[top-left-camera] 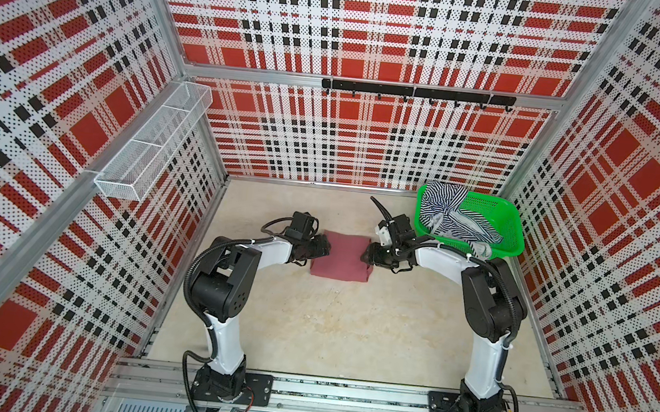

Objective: Fold and stack the tank tops
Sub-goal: 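Grasp the near edge of the folded pink tank top with both grippers, then fold the pink tank top's near edge away from the robot with both grippers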

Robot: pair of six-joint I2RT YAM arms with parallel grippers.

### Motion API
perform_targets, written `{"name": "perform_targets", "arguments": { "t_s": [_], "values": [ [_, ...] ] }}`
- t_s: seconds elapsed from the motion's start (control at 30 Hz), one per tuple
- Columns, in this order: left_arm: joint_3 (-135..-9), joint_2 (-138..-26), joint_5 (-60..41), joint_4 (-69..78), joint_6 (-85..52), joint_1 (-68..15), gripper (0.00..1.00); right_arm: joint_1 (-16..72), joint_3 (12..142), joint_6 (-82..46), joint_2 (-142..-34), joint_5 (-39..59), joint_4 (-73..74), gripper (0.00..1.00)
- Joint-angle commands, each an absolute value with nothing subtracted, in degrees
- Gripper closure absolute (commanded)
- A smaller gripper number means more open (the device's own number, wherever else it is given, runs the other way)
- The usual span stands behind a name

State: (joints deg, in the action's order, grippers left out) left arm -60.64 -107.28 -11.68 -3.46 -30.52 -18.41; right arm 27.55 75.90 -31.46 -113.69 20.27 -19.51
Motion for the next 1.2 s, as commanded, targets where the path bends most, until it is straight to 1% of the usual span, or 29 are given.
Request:
{"name": "perform_targets", "arguments": {
  "t_s": [0.0, 0.23, 0.43, 0.53, 0.6, 0.77, 0.83, 1.0, 1.17],
  "values": [
    [-60.3, -108.1, -13.7, -2.3, -30.1, -19.2, 0.34, 27.2, 74.6, -34.6, -115.7, 21.9, -15.1, 0.46],
    [-55.6, -108.3, -18.2, 3.8, -33.0, -19.3, 0.39, 27.3, 72.9, -37.8, -118.1, 27.2, -7.6, 0.47],
    [-50.8, -106.4, -22.3, 10.1, -35.2, -19.4, 0.42, 27.4, 71.1, -44.7, -122.6, 39.8, 7.0, 0.52],
    [-49.9, -104.9, -22.6, 11.1, -35.2, -18.4, 0.42, 27.3, 70.8, -48.2, -123.4, 43.6, 13.6, 0.54],
    [-49.9, -103.9, -22.7, 11.0, -34.8, -17.7, 0.43, 27.0, 70.7, -46.9, -122.0, 41.3, 12.6, 0.55],
    [-49.6, -100.9, -22.2, 9.9, -34.0, -15.4, 0.46, 25.5, 69.7, -38.6, -113.9, 27.9, 2.1, 0.54],
    [-49.0, -100.0, -21.5, 9.7, -33.9, -14.7, 0.48, 24.4, 68.8, -37.2, -111.5, 26.5, 0.1, 0.54],
    [-47.9, -98.3, -20.8, 9.1, -33.9, -14.6, 0.47, 23.7, 69.2, -34.0, -107.5, 22.5, -6.6, 0.49],
    [-48.5, -98.5, -17.2, 6.8, -33.2, -14.8, 0.46, 26.3, 71.8, -32.8, -106.9, 19.4, -10.3, 0.50]
  ]
}}
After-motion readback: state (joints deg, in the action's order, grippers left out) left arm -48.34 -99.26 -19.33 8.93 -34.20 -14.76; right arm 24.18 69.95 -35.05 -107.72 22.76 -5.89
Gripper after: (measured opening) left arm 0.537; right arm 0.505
